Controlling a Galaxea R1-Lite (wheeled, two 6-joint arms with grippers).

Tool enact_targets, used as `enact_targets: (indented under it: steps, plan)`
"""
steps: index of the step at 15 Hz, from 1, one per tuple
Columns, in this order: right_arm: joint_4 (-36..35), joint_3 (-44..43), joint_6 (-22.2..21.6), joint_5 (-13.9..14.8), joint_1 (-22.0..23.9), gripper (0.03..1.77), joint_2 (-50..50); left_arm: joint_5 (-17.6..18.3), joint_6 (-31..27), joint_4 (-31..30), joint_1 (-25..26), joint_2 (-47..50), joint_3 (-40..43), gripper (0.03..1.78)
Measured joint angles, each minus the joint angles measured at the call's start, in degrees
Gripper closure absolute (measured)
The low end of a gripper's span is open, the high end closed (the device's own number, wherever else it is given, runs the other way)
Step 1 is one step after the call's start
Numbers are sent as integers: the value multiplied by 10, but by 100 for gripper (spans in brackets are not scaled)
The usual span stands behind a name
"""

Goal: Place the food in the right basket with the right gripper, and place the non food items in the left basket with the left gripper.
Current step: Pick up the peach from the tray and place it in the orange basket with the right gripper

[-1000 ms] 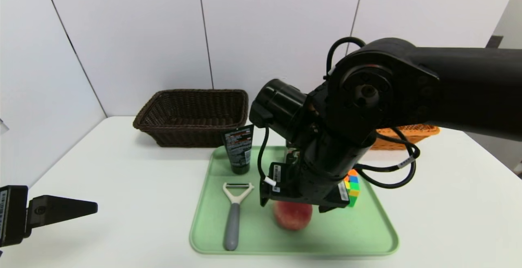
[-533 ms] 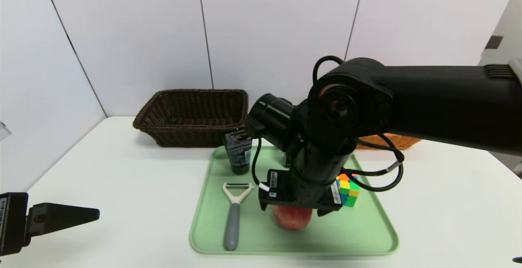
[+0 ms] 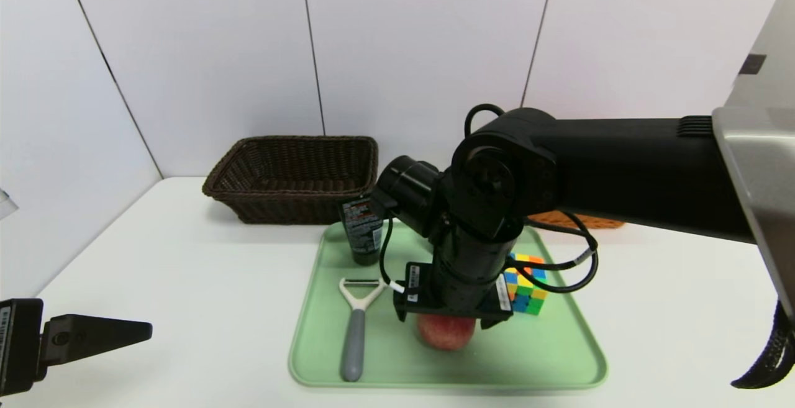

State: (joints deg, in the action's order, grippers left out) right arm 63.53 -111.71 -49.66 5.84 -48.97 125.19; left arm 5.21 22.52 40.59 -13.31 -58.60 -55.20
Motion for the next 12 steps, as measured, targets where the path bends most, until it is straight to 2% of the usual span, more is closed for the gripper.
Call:
enact_targets:
  steps: [11, 12]
  plan:
    - [-24, -1, 8, 1, 7, 9, 20, 1, -3, -3, -1, -2, 13, 12]
    - [-23, -1, 10, 0, 8, 26, 20, 1, -2, -3, -2, -2, 14, 12]
